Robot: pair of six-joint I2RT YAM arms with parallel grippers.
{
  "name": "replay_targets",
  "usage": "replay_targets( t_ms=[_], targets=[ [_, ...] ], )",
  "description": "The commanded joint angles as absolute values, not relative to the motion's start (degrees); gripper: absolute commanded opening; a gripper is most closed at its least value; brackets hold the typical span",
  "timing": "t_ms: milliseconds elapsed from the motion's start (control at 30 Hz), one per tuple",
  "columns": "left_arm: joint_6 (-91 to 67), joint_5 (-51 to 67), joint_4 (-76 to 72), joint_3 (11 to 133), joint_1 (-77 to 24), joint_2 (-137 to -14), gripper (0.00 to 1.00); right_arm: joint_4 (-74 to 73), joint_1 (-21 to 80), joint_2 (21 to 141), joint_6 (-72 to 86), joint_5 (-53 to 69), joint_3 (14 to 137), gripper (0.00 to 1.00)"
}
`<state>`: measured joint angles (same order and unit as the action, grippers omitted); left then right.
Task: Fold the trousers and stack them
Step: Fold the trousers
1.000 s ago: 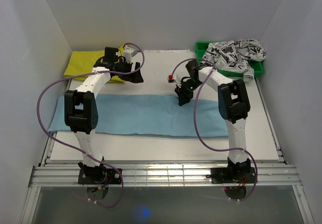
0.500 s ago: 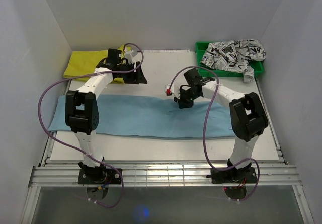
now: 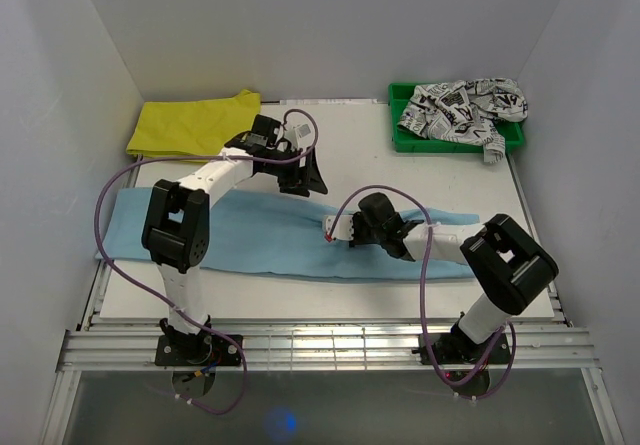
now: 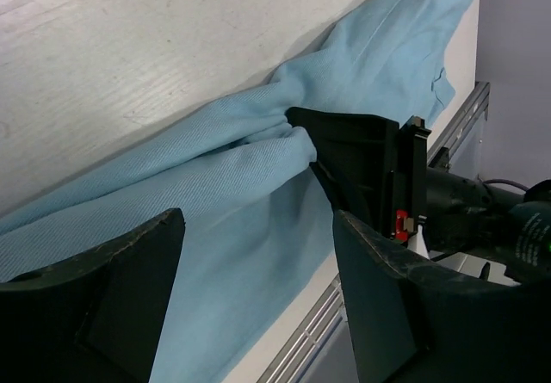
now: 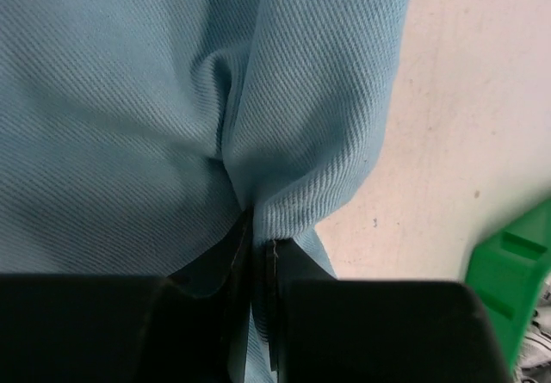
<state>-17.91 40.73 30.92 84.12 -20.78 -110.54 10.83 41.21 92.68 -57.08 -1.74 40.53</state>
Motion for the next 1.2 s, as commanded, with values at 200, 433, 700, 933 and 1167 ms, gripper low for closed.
replay_targets(
  t_ms=[200, 433, 700, 933, 1167],
  targets=[
    [-21.62, 42.10, 27.60, 87.36, -24.95, -115.05, 0.79, 31.63, 45.08, 91.41, -62.56, -15.20, 29.45, 0.08],
    [-26.62, 46.66, 26.02, 81.66, -26.63, -115.05, 0.76, 40.25, 46.93, 90.88, -66.18, -16.96, 22.42, 0.08],
    [-32.25, 52.91, 20.57, 78.23, -28.47, -116.19, 0.76, 43.68, 47.81, 91.85, -68.99, -15.12, 18.81, 0.08],
    [-37.35, 51.42, 14.94, 78.04, -30.41, -119.17, 0.76, 44.12, 48.51, 90.79, -70.31, -11.96, 16.79, 0.08],
    [-42.18, 50.80, 10.92, 78.22, -32.60, -123.39, 0.79, 44.91, 49.39, 90.88, -70.40, -12.83, 15.12, 0.18]
  ],
)
